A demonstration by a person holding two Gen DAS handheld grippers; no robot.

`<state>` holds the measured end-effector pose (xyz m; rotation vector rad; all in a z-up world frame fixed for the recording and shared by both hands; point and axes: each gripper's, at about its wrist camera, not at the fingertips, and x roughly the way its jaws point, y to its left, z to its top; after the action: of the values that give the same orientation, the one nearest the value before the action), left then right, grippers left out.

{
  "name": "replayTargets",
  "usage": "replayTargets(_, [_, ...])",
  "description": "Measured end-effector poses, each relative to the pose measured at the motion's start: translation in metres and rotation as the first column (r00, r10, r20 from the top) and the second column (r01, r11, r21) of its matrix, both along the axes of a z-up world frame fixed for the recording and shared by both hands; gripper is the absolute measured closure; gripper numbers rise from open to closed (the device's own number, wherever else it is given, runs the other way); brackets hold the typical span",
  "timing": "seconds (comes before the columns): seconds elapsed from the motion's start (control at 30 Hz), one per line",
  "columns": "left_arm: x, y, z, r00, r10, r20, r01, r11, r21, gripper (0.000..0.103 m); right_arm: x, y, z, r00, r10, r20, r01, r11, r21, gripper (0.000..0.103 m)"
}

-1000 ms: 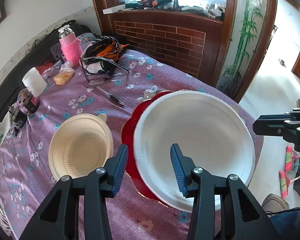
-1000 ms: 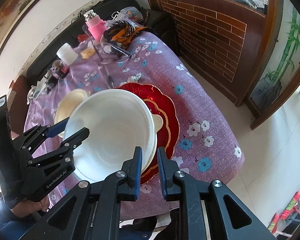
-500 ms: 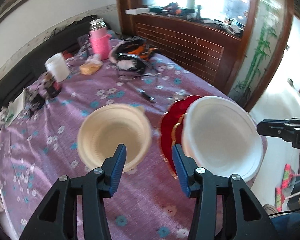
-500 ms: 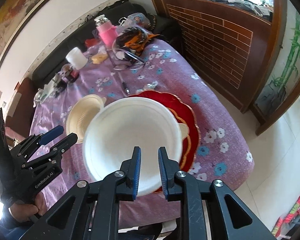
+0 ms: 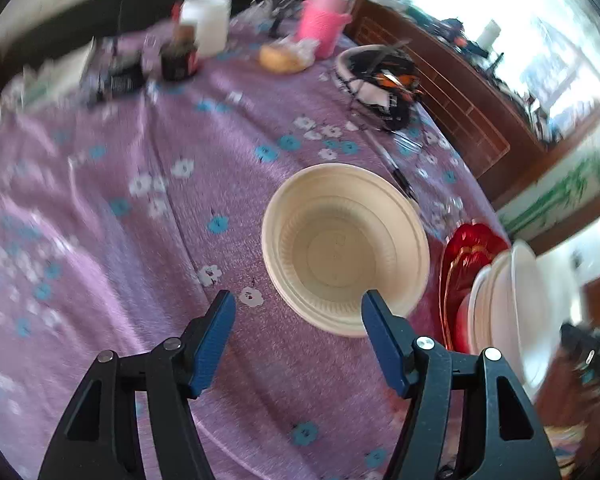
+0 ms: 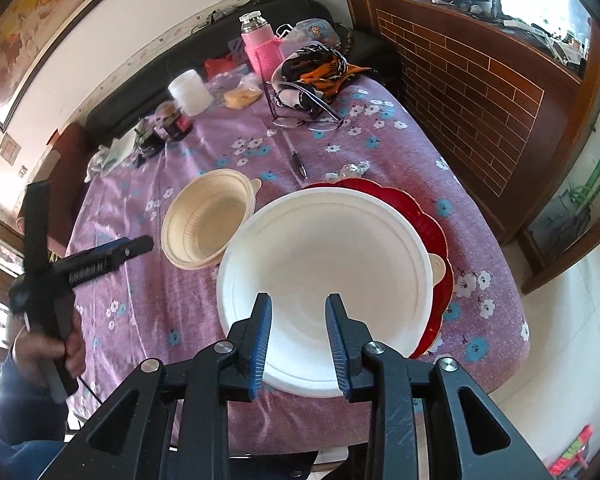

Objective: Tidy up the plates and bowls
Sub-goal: 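Move the left gripper to the beige handled bowl and grasp its rim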

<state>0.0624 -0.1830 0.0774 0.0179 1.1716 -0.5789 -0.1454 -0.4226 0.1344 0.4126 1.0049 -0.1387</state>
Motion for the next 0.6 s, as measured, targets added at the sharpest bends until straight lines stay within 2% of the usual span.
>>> replayTargets(0.17, [0.021, -0.005, -0.022, 0.996, 0.047, -0.071, -0.048, 0.999, -0.011, 0.039, -0.005, -0.007, 0.0, 1.0, -0.022, -0.009, 0.022, 1.0, -0.006, 0.073])
replayTargets(0.2, [0.023, -0.008, -0.024, 0.996, 0.054, -0.07, -0.054, 0.999, 0.0, 0.043, -0.007, -0.009, 0.0, 1.0, -0.027, -0.009, 0.027, 1.0, -0.007, 0.073])
replayTargets(0.23, [0.025, -0.012, -0.029, 0.996, 0.055, -0.072, -0.054, 0.998, 0.016, 0.052, -0.008, -0.011, 0.0, 0.999, -0.031, -0.011, 0.031, 0.999, -0.008, 0.073])
replayTargets(0.27, [0.026, -0.017, -0.034, 0.996, 0.044, -0.082, -0.042, 0.999, 0.027, 0.078, -0.009, -0.012, -0.001, 0.999, -0.036, -0.013, 0.036, 0.999, -0.008, 0.073])
replayTargets(0.3, [0.027, -0.02, -0.037, 0.995, 0.041, -0.09, -0.037, 0.998, 0.043, 0.086, -0.01, -0.014, -0.001, 0.999, -0.041, -0.016, 0.041, 0.999, -0.008, 0.073])
replayTargets(0.47, [0.021, -0.021, -0.039, 0.996, 0.045, -0.072, -0.038, 0.996, 0.086, 0.087, -0.01, -0.018, -0.004, 0.999, -0.049, -0.021, 0.049, 0.999, 0.0, 0.073])
replayTargets(0.6, [0.009, -0.001, -0.035, 0.996, 0.046, -0.08, -0.037, 0.992, 0.117, 0.087, -0.002, -0.01, -0.006, 1.0, -0.018, -0.02, 0.018, 1.0, 0.005, 0.073])
